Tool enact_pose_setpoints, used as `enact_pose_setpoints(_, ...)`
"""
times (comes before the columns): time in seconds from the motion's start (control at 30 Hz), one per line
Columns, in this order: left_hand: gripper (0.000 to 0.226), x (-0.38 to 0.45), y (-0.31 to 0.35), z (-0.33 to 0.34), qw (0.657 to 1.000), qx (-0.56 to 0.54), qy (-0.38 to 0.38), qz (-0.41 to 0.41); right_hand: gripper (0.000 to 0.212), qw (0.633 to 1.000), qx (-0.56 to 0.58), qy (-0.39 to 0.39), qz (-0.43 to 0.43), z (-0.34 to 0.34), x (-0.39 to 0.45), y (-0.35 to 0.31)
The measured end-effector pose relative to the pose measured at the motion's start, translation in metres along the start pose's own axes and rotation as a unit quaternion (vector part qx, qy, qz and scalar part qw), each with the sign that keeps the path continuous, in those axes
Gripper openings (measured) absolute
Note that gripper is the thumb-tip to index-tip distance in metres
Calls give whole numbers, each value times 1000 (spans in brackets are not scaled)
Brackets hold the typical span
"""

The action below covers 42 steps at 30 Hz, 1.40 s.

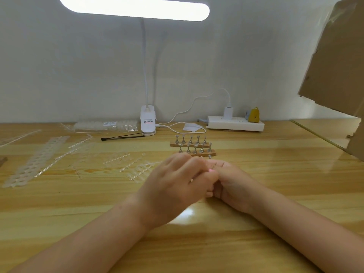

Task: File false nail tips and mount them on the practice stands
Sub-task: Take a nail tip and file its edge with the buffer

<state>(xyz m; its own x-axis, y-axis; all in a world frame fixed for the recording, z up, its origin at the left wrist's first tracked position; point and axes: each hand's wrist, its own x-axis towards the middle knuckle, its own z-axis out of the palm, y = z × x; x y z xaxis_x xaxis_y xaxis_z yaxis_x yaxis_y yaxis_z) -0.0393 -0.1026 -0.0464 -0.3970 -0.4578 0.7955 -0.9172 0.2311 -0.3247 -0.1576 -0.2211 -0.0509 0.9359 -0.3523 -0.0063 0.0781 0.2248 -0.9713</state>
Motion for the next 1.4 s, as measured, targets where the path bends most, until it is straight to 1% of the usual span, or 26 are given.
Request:
enact_pose_setpoints(0.07, 22, -1, -11, -3, 999, 20, -9, -43, 24, 1000, 17, 2, 6, -1, -1, -2)
enact_pose_setpoints(0.13, 15, -3, -19, -6, 998, 29, -5, -64, 26, 1000, 11, 4, 3, 1, -2, -2)
enact_pose_setpoints(0.2, 17, -3, -13, -7, 999, 4, 7, -49, 25, 1000, 5, -2, -1, 2, -2, 0)
enact_pose_setpoints(0.27, 24, 0, 0, -4, 999, -28, 10, -15, 16, 1000, -6, -15, 3, 1, -1, 0)
enact_pose_setpoints(0.33, 22, 0, 3, -1, 999, -34, 1, -10, 12, 999, -12, -29, 9, 1, -2, -1)
enact_pose_setpoints(0.37, 20, -1, -1, -2, 999, -22, -5, -28, 13, 1000, -4, -25, 12, 1, -2, -2)
enact_pose_setpoints(0.47, 13, -8, -20, -4, 993, 21, -31, -107, 27, 999, 29, 5, 20, 2, -3, -5)
enact_pose_setpoints(0.57, 7, -12, -25, -6, 985, 16, -31, -167, 29, 998, 51, 35, 24, 3, -2, -5)
enact_pose_setpoints(0.67, 14, -11, -20, -3, 985, -2, -30, -173, 28, 996, 73, 41, 30, 2, -4, -8)
enact_pose_setpoints(0.73, 13, -13, -19, -1, 983, -15, -35, -179, 22, 997, 55, 53, 18, 3, -4, -7)
enact_pose_setpoints(0.9, 14, -17, -21, 1, 970, -49, -16, -238, 15, 995, 9, 103, -4, 5, -3, 0)
enact_pose_setpoints(1.03, 16, -15, -17, 0, 968, -72, -10, -242, 26, 993, -4, 114, -29, 5, -4, 1)
enact_pose_setpoints(1.17, 16, -14, -13, 0, 965, -122, -28, -230, 24, 994, 5, 105, -39, 3, -3, 4)
enact_pose_setpoints(1.3, 18, -14, -12, 0, 961, -129, -47, -239, 21, 994, 45, 93, -44, 1, -2, 5)
enact_pose_setpoints(1.4, 18, -14, -12, 0, 958, -137, -50, -247, 17, 994, 36, 97, -40, 1, -2, 4)
